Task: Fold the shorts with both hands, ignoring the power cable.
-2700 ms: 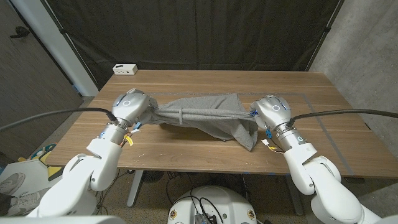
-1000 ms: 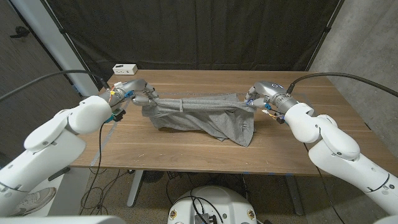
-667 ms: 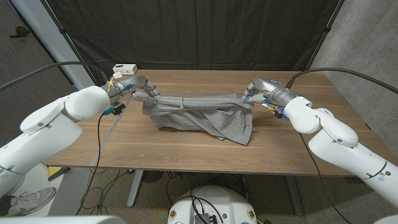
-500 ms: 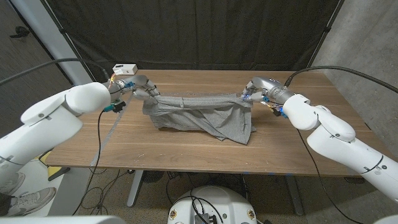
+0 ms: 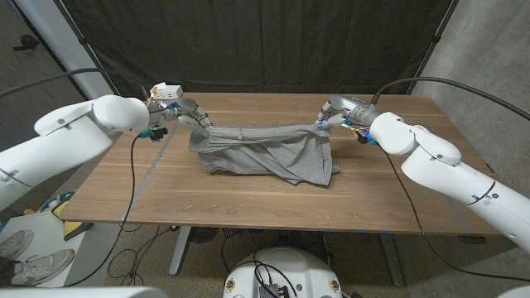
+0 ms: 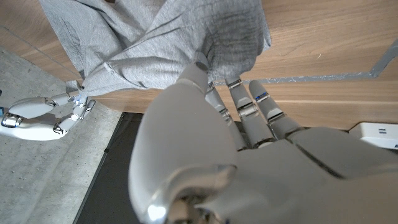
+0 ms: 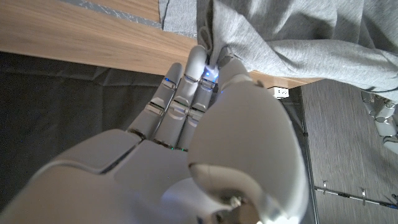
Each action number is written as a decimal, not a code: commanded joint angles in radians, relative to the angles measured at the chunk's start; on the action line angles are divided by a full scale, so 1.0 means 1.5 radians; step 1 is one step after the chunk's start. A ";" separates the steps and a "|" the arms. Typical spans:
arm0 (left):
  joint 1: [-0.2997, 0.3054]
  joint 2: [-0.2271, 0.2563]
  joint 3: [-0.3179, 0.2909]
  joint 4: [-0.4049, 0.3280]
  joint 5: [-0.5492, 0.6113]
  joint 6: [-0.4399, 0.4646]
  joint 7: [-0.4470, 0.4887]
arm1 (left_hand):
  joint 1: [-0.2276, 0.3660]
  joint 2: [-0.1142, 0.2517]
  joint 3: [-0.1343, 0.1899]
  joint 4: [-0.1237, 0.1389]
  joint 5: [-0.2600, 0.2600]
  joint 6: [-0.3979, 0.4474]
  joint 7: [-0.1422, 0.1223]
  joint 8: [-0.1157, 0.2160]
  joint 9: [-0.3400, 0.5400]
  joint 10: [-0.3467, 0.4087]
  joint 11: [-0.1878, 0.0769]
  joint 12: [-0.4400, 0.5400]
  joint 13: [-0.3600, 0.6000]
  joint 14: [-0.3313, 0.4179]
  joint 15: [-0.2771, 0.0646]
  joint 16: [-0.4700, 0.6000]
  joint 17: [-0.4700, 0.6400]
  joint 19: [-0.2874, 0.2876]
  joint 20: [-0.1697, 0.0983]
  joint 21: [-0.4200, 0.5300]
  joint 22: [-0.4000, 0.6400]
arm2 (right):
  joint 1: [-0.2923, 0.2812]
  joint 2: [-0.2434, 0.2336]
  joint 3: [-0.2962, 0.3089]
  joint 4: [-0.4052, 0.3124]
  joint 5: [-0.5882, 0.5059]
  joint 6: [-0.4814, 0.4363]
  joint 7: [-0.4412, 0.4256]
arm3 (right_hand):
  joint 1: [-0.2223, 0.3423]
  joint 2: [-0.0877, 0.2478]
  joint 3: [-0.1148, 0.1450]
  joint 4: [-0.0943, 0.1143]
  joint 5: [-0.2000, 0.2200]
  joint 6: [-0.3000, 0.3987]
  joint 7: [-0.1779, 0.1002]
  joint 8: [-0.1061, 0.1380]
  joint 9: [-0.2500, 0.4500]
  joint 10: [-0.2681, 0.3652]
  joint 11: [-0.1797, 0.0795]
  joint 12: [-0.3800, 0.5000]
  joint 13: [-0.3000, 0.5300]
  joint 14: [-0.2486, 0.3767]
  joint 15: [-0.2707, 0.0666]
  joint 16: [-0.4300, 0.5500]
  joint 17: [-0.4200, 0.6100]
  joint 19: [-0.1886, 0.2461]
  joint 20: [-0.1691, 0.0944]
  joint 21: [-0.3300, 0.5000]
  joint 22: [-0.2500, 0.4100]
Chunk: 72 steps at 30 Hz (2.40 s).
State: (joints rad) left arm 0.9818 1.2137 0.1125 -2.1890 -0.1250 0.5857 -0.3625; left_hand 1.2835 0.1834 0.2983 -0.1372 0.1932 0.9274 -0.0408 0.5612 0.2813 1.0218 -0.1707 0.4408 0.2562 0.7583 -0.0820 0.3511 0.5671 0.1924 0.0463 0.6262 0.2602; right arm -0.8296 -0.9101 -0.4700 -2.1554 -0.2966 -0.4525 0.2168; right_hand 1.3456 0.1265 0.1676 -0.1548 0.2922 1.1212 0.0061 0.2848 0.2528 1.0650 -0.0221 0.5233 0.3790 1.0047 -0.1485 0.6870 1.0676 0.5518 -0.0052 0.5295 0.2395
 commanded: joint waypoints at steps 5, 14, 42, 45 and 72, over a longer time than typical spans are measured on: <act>-0.097 0.020 0.083 0.121 -0.163 -0.071 -0.027 | 0.005 0.005 0.015 0.006 -0.001 -0.016 0.011 -0.005 0.007 0.003 0.003 0.073 0.291 -0.003 -0.106 -0.001 0.009 -0.002 0.007 0.008 0.001 | 0.136 0.013 -0.078 0.089 0.090 0.000 0.064 | 0.006 -0.003 0.011 -0.001 -0.002 0.000 0.009 0.001 0.004 0.036 0.038 0.043 0.111 0.011 -0.031 0.006 0.010 -0.008 0.005 0.006 0.003; -0.149 0.016 0.131 0.153 -0.181 -0.070 -0.034 | 0.007 0.005 0.020 0.007 -0.002 -0.019 0.015 -0.006 0.011 0.001 0.006 0.073 0.288 -0.005 -0.106 -0.003 0.017 -0.007 0.012 0.013 0.001 | 0.175 0.032 -0.110 0.128 0.084 0.013 0.049 | 0.004 -0.001 0.018 0.000 -0.004 -0.004 0.010 -0.003 0.004 0.033 0.039 0.042 0.113 0.006 -0.030 0.005 0.019 -0.014 0.005 0.010 0.003; -0.248 -0.023 0.219 0.230 -0.156 0.011 0.005 | 0.007 0.006 0.033 0.015 -0.002 -0.025 0.020 -0.017 0.011 -0.005 0.004 0.082 0.291 -0.009 -0.106 -0.012 0.030 -0.015 0.015 0.030 0.000 | 0.266 0.121 -0.182 0.280 0.041 0.065 0.003 | -0.001 0.005 0.039 0.003 -0.008 -0.008 0.007 -0.014 -0.001 0.026 0.037 0.033 0.109 -0.002 -0.032 0.003 0.041 -0.026 0.002 0.024 0.005; -0.255 -0.030 0.227 0.237 -0.149 0.016 0.011 | 0.007 0.005 0.034 0.016 -0.002 -0.025 0.020 -0.018 0.010 -0.005 0.005 0.082 0.290 -0.008 -0.106 -0.012 0.031 -0.016 0.015 0.031 0.000 | 0.276 0.131 -0.189 0.299 0.039 0.068 0.006 | -0.002 0.006 0.041 0.003 -0.009 -0.008 0.005 -0.016 -0.002 0.025 0.036 0.032 0.109 -0.002 -0.032 0.002 0.043 -0.027 0.002 0.025 0.005; -0.290 -0.097 0.277 0.261 -0.091 0.077 0.106 | -0.025 0.002 0.061 0.034 -0.008 -0.103 0.042 -0.092 -0.020 -0.073 0.014 0.019 0.212 -0.046 -0.089 -0.076 -0.014 -0.032 0.027 0.061 -0.006 | 0.342 0.196 -0.254 0.420 -0.025 0.049 0.015 | -0.018 0.050 0.087 0.043 -0.049 -0.097 -0.020 -0.066 -0.023 -0.073 0.029 -0.056 0.046 -0.056 -0.040 -0.074 -0.058 -0.058 -0.013 0.063 0.001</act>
State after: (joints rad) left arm 0.5787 1.1054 0.4881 -1.8144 -0.3119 0.6369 -0.2530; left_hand 1.2780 0.1766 0.3717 -0.1032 0.1817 0.8446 -0.0225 0.4491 0.2589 0.9365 -0.1587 0.4928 0.2572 0.7047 -0.0663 0.2573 0.5648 0.1514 0.0874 0.7076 0.2506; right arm -0.3784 -0.6592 -0.7945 -1.6039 -0.3022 -0.3226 0.1805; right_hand 1.2971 0.1794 0.2715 -0.0998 0.2277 1.0022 -0.0239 0.1949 0.2243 0.9854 0.0224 0.4643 0.4660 0.9528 -0.1214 0.6186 1.0328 0.4747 -0.0246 0.6126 0.2417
